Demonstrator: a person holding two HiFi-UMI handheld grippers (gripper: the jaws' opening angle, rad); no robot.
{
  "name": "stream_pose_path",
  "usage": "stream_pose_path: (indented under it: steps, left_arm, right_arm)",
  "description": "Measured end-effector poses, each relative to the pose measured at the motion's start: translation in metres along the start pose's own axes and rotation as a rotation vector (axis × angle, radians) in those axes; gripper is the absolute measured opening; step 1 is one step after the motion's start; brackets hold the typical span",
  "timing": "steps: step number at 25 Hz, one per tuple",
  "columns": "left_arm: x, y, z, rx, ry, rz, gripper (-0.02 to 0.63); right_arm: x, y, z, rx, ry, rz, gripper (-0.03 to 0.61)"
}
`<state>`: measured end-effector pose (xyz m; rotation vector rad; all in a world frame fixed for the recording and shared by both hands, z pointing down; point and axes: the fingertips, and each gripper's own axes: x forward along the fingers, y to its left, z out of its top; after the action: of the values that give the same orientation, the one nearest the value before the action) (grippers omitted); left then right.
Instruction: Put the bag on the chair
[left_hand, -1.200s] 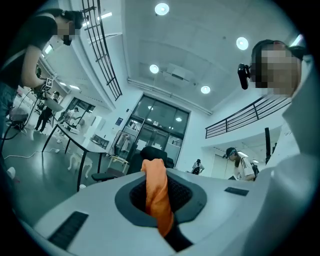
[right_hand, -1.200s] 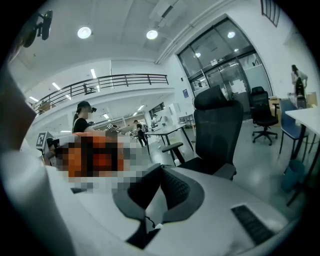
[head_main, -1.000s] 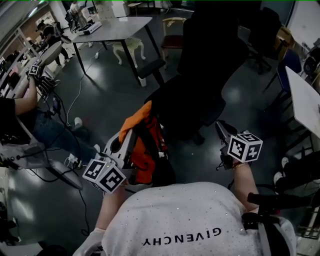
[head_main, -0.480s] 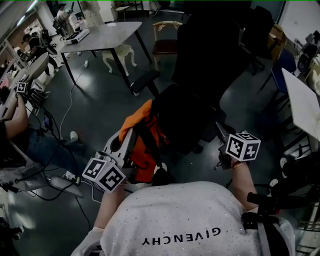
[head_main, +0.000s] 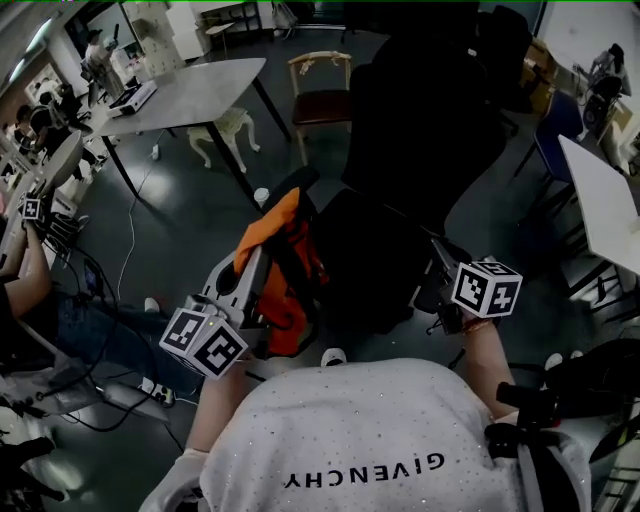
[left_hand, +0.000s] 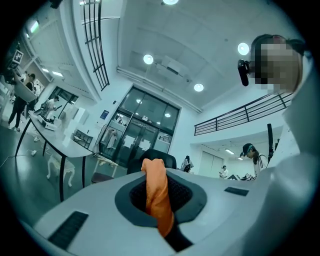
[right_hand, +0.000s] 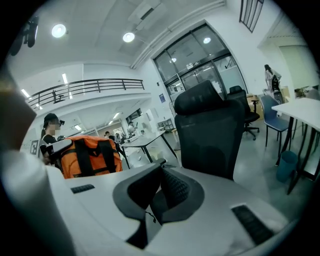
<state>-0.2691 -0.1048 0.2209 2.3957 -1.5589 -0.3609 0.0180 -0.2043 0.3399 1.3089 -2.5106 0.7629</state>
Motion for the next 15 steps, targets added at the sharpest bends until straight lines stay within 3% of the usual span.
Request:
stream_pose_path:
  steps: [7, 15]
  left_arm:
    - [0.023, 0.044, 0.007, 0.014, 0.005, -0.055, 0.011]
    - [0.054, 0.07, -0.018, -0.001, 0.058, -0.143, 0.009]
  right_arm:
    - [0.038, 0.001, -0.001, 0.04, -0.02, -0.043, 0.005]
    - [0.069, -0.003, -0.01, 0.063, -0.03, -0.073, 0.005]
